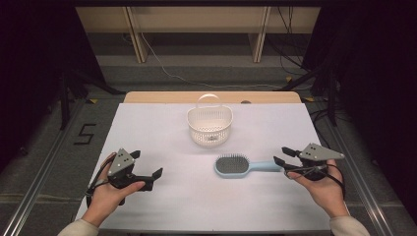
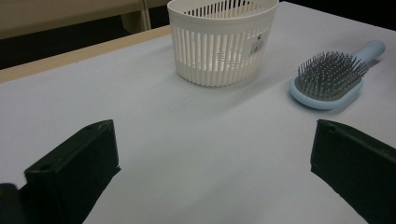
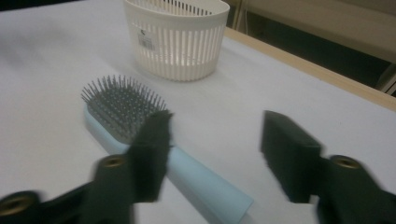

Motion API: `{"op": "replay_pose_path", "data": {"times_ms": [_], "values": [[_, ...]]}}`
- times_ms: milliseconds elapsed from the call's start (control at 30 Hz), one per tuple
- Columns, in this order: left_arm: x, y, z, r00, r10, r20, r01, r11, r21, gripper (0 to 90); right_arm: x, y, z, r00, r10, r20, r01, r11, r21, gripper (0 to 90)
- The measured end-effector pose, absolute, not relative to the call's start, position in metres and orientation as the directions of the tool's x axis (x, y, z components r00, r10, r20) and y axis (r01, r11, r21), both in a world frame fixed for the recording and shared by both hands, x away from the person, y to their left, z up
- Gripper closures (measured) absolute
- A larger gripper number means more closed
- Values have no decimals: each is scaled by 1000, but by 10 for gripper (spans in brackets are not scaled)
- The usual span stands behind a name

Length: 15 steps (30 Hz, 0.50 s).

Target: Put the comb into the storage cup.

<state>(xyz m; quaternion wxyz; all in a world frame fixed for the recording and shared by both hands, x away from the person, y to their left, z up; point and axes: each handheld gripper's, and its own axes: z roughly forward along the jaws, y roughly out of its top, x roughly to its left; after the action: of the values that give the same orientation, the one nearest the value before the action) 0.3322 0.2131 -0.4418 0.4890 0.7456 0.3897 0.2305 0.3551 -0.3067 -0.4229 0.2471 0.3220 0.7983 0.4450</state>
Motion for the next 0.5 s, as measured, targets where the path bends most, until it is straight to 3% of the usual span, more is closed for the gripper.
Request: {"op": "replay_pose_path", "data": {"times_ms": [33, 67, 100, 133, 167, 500], "values": [[332, 213, -442, 591, 806, -37, 357, -220, 908, 3, 359, -305, -422, -668, 732, -132, 299, 427, 853, 665], [332, 213, -443, 593, 805, -38, 358, -221, 907, 4, 359, -305, -422, -668, 732, -132, 299, 427, 853, 665], [332, 212, -443, 594, 803, -37, 360, -224, 906, 5, 366, -300, -420, -655, 738, -164, 327, 472, 819, 796], [332, 212, -443, 597, 802, -37, 362, -228, 904, 5, 366, -300, -420, -655, 738, -164, 327, 472, 819, 796], [332, 211, -444, 598, 800, -37, 364, -230, 903, 8, 376, -294, -419, -647, 739, -185, 364, 513, 777, 900], [331, 210, -446, 607, 794, -31, 367, -245, 897, 10, 424, -269, -434, -654, 727, -208, 495, 619, 610, 900]]}}
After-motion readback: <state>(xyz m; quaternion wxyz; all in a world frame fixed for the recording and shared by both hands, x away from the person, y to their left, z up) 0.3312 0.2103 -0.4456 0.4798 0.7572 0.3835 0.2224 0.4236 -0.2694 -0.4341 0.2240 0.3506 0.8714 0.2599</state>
